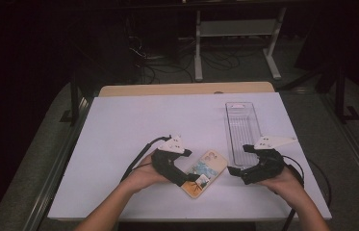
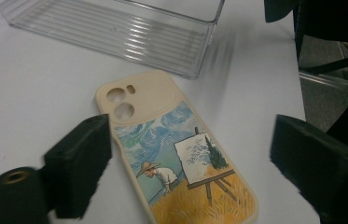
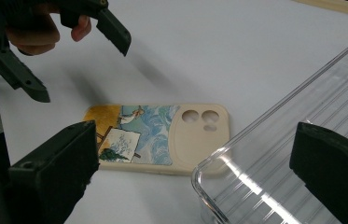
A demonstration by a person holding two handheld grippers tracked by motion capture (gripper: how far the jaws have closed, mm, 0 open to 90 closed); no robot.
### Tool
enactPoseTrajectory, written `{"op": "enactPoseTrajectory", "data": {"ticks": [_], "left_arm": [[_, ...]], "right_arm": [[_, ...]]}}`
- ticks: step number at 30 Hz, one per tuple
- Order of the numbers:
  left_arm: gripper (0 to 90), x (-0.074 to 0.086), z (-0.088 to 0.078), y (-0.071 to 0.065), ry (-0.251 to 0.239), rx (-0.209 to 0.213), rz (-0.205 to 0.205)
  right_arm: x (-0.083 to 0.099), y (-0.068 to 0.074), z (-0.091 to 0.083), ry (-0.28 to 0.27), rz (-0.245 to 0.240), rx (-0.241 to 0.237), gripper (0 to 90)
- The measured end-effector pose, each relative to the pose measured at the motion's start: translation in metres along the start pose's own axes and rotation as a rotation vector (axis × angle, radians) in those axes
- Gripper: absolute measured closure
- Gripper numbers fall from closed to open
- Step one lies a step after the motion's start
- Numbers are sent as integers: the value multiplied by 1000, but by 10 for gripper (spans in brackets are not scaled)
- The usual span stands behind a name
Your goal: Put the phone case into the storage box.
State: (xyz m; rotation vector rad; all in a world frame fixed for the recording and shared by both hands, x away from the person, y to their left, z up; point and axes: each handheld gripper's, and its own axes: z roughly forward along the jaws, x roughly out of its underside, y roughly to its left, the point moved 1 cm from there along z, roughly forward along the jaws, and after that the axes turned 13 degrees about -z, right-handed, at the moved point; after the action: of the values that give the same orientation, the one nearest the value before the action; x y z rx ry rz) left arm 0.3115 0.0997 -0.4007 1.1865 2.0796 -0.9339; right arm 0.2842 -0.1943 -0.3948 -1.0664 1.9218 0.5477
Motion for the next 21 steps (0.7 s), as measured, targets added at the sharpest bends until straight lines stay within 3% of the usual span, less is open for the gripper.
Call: {"op": "enactPoseTrajectory", "data": {"ticks": [3, 6, 7, 9, 12, 15, 16, 18, 20, 21], "left_arm": [[170, 1, 5, -3, 9, -8, 6], [254, 2, 9, -6, 17, -14, 13], [330, 3, 12, -7, 13, -10, 10], [399, 4, 14, -8, 26, -17, 13], [470, 5, 19, -10, 33, -5, 12], [611, 6, 24, -13, 47, 19, 6], [644, 7, 27, -16, 34, 30, -15], [680, 8, 31, -18, 51, 46, -21], [780, 10, 35, -19, 77, 56, -16], [780, 10, 37, -20, 83, 57, -14]], "right_arm": [[0, 0, 0, 2, -2, -1, 9], [0, 0, 1, 4, -1, -2, 9], [0, 0, 1, 4, 2, -2, 9], [0, 0, 1, 4, 5, -2, 9], [0, 0, 1, 2, 3, -3, 9], [0, 0, 2, 5, 5, -5, 9], [0, 1, 2, 7, 7, -5, 9], [0, 0, 2, 6, 3, -4, 9], [0, 0, 2, 8, 4, -3, 9], [0, 0, 2, 8, 4, -3, 9]]}}
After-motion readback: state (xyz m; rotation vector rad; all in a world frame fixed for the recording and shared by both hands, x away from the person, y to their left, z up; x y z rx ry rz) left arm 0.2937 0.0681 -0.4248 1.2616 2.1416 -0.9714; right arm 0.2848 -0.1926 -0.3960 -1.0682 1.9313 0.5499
